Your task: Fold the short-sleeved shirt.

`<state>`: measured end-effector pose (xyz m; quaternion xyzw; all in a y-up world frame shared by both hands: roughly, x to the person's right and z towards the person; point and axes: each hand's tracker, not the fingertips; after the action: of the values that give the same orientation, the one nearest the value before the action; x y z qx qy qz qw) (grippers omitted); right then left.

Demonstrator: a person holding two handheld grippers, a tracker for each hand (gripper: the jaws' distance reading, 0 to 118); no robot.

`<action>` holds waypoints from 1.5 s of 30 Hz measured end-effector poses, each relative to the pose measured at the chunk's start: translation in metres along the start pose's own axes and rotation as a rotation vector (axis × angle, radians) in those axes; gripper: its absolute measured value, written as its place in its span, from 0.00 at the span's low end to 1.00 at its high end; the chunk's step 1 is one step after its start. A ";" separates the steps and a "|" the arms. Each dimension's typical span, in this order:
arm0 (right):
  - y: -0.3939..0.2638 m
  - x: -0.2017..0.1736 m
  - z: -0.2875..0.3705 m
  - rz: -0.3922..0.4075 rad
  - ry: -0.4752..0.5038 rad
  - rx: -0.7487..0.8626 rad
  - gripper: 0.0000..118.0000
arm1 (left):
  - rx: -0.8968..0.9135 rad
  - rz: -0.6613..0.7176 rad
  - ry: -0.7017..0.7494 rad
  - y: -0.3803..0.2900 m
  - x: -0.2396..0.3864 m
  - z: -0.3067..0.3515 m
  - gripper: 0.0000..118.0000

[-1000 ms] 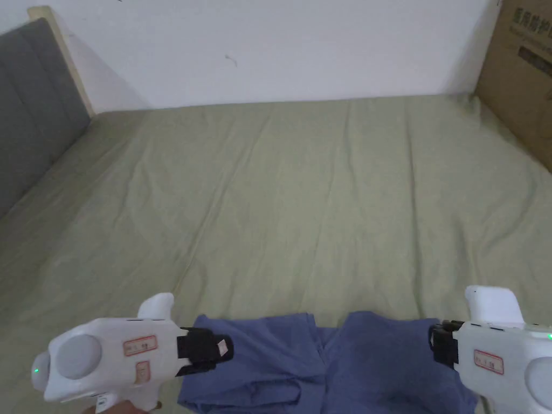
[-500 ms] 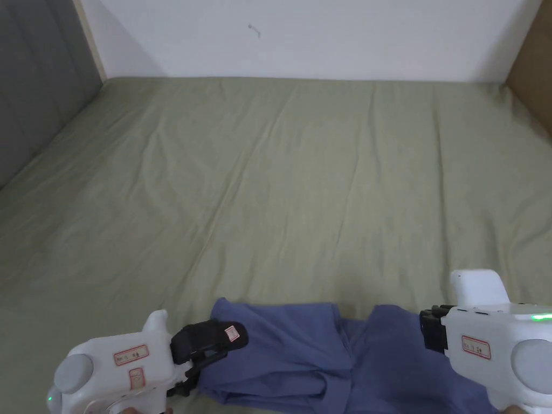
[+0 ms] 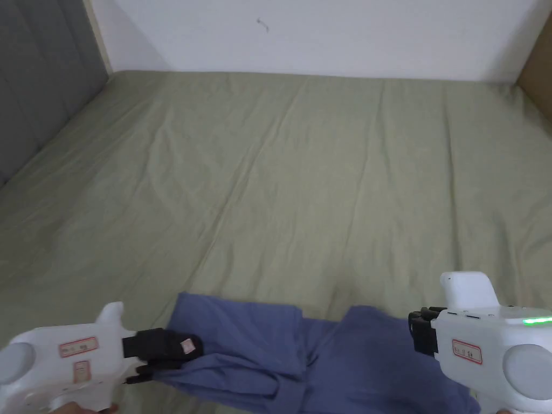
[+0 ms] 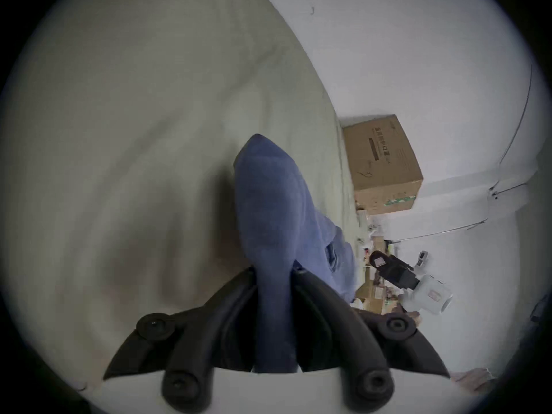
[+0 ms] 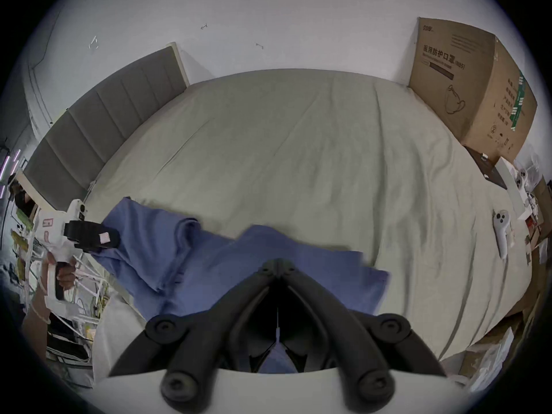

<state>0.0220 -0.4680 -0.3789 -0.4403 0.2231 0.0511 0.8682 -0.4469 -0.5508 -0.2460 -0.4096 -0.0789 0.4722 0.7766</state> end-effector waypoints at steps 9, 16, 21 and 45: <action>-0.011 0.016 -0.001 -0.072 0.017 -0.012 0.00 | 0.046 -0.088 0.201 0.004 0.038 0.053 0.08; -0.018 0.038 0.013 -0.107 0.004 0.008 0.00 | 0.041 -0.385 0.237 -0.020 0.153 0.021 0.08; -0.024 0.061 0.022 -0.145 -0.014 0.022 0.00 | -0.070 -0.501 0.117 -0.052 0.221 -0.053 0.08; -0.046 0.111 0.018 -0.282 0.010 0.013 0.00 | -0.346 -0.371 0.217 -0.093 0.191 -0.177 0.02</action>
<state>0.1410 -0.4941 -0.3835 -0.4621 0.1637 -0.0750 0.8683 -0.1910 -0.5180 -0.3463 -0.5629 -0.1483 0.2545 0.7723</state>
